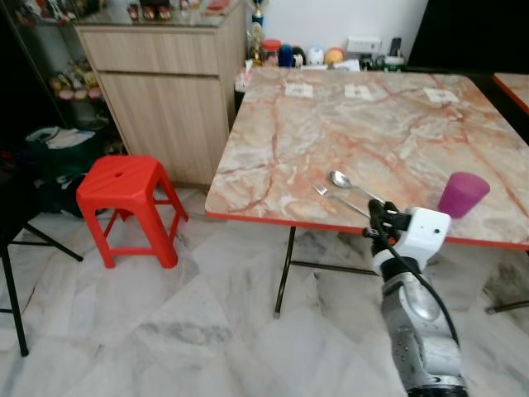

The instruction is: Setting the table

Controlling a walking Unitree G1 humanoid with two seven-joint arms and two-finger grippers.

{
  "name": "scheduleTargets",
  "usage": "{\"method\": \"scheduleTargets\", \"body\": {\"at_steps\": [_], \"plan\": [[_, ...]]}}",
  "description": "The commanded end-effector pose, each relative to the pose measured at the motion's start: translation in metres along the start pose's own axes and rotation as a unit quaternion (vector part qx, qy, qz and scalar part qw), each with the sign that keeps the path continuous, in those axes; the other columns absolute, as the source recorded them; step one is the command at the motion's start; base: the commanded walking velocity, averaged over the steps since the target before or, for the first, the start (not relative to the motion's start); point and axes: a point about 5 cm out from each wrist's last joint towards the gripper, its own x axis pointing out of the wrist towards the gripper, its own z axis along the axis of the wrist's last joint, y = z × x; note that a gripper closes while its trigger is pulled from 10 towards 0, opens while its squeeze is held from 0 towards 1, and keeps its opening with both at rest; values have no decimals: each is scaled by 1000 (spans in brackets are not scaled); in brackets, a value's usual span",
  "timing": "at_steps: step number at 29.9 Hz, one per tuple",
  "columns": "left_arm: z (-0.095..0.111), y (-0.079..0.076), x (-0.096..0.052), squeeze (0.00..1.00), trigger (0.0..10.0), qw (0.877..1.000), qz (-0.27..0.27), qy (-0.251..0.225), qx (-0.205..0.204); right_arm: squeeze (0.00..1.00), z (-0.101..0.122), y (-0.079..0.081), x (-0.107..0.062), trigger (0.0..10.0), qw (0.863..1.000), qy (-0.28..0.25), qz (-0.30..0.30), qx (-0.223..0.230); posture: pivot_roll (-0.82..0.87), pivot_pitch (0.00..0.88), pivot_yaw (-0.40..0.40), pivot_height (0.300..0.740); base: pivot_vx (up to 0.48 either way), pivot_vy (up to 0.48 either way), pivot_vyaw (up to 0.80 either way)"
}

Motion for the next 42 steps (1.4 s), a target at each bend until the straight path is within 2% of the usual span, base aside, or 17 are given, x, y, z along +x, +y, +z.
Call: {"method": "scheduleTargets", "body": {"at_steps": [1,21,27,34,38,41,42], "plan": [[-6,3,-2,0,10000,1000,1,10,8,0,0,8,1,10000,1000,0,12,0,10,95,-7,740,322,0,0],[-7,3,-2,0,10000,1000,-1,11,9,0,-2,8,1,10000,1000,4,15,-4,10,96,-8,740,308,0,0],[-7,3,-2,0,10000,1000,0,11,11,0,-3,7,1,10000,1000,11,20,-12,9,97,-10,740,0,0,0],[-5,1,-1,0,10000,1000,0,9,13,0,-7,3,-1,10000,996,33,59,-64,8,99,-13,740,0,0,0],[-6,0,-1,0,10000,1000,0,10,13,0,-4,-8,-3,10000,983,42,109,-141,4,101,-12,740,0,0,0],[-5,1,-1,0,10000,1000,0,9,13,0,0,-11,-4,10000,978,50,145,-142,1,103,-12,740,0,0,0],[-5,1,-1,0,10000,1000,0,9,13,0,0,-11,-5,10000,972,59,168,-156,-2,103,-12,740,0,0,0]]}}
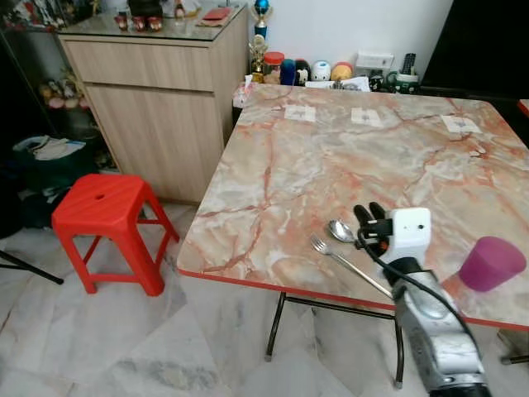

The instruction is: Setting the table

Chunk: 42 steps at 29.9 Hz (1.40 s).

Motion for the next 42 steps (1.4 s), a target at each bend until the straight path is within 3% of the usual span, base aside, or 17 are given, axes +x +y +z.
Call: {"method": "scheduleTargets", "body": {"at_steps": [1,6,7,8,9,12,13,14,15,29,42], "plan": [[-4,-1,-1,0,10000,1000,-3,8,11,0,2,6,-2,10000,999,9,48,-17,-2,103,-12,740,0,0,0],[-4,-2,-1,0,10000,1000,-4,7,12,8,-7,7,-10,10000,990,57,118,-52,-1,105,-10,740,0,0,0],[-3,-1,-1,0,10000,1000,-4,6,12,506,-11,6,-12,10000,989,72,124,-47,-1,107,-10,740,0,0,0],[-3,-1,-1,0,10000,1000,-4,6,12,506,-13,5,-13,10000,988,81,128,-42,-1,107,-10,740,0,0,0],[-3,-1,-1,0,10000,1000,-4,6,12,1000,-14,4,-14,10000,987,88,131,-39,2,109,-8,740,0,0,0],[-3,-1,-1,0,10000,1000,-4,6,12,1000,-20,-4,-17,10000,983,120,136,-22,3,111,-6,740,0,0,0],[-3,-1,-1,0,10000,1000,-4,6,12,404,-21,-6,-18,10000,982,126,141,-22,2,112,-6,740,0,0,0],[-3,-1,-1,0,10000,1000,-5,6,12,125,-21,-8,-20,10000,979,133,149,-35,2,112,-6,740,0,0,0],[-3,0,-1,0,10000,1000,-5,5,12,0,-24,-11,-20,10000,978,145,147,-40,3,115,-4,740,0,0,0],[-2,2,0,0,10000,1000,-6,5,13,0,-28,-15,-23,10000,963,184,197,-26,5,121,2,740,0,0,0],[-6,0,-1,0,10000,1000,-8,13,13,0,-36,-25,-10,10000,965,198,166,-35,11,126,7,740,0,0,0]]}}
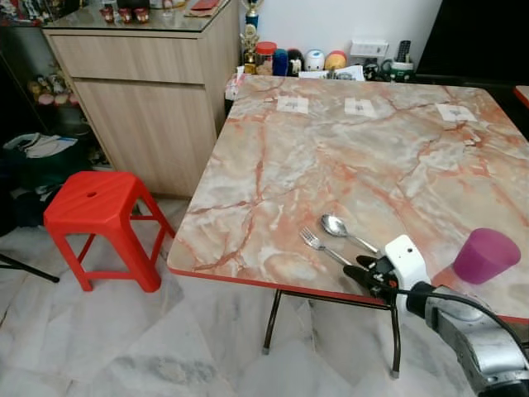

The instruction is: Setting the table

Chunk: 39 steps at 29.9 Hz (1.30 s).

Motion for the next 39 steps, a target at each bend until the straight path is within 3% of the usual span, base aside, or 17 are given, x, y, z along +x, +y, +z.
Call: {"method": "scheduleTargets", "body": {"at_steps": [1,39], "plan": [[-9,1,-2,0,10000,1000,-1,17,9,0,0,-1,2,10000,1000,0,-1,-1,11,126,7,740,0,0,0],[-20,1,-5,0,10000,999,-1,35,7,0,3,10,29,10000,999,-11,31,-6,25,126,8,740,0,0,0]]}}
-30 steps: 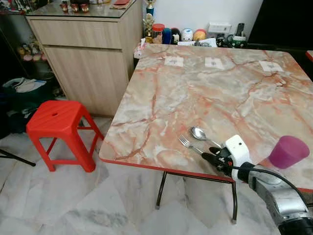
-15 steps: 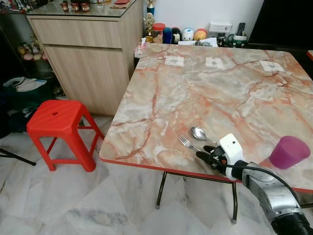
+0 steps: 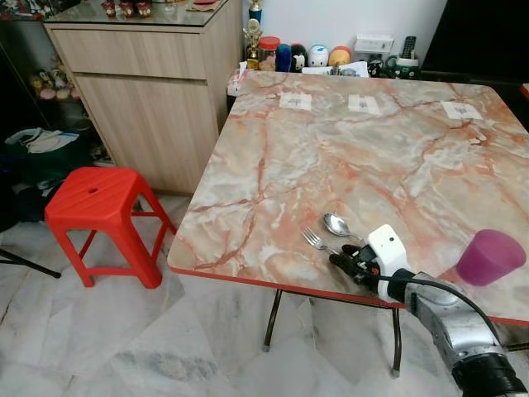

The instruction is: Setting the table

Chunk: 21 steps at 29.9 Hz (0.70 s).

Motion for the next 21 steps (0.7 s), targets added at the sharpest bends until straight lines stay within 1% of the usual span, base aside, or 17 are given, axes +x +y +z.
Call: {"method": "scheduleTargets", "body": {"at_steps": [1,11,19,20,21], "plan": [[-13,1,-3,0,10000,1000,-1,25,8,0,2,1,3,10000,1000,0,6,-4,25,126,8,740,0,0,0],[-11,2,-2,0,10000,1000,-1,25,7,0,-1,2,8,10000,1000,4,4,2,27,127,9,740,0,0,0],[-13,0,-3,0,10000,1000,-3,27,6,0,-10,3,10,10000,1000,20,2,3,26,128,8,740,0,0,0],[-13,0,-3,0,10000,1000,-4,27,6,0,-11,3,10,4275,1000,21,-1,7,27,128,7,740,0,0,0],[-14,0,-3,0,10000,1000,-4,27,6,0,-11,3,11,4275,1000,21,-2,8,27,128,7,740,0,0,0]]}}
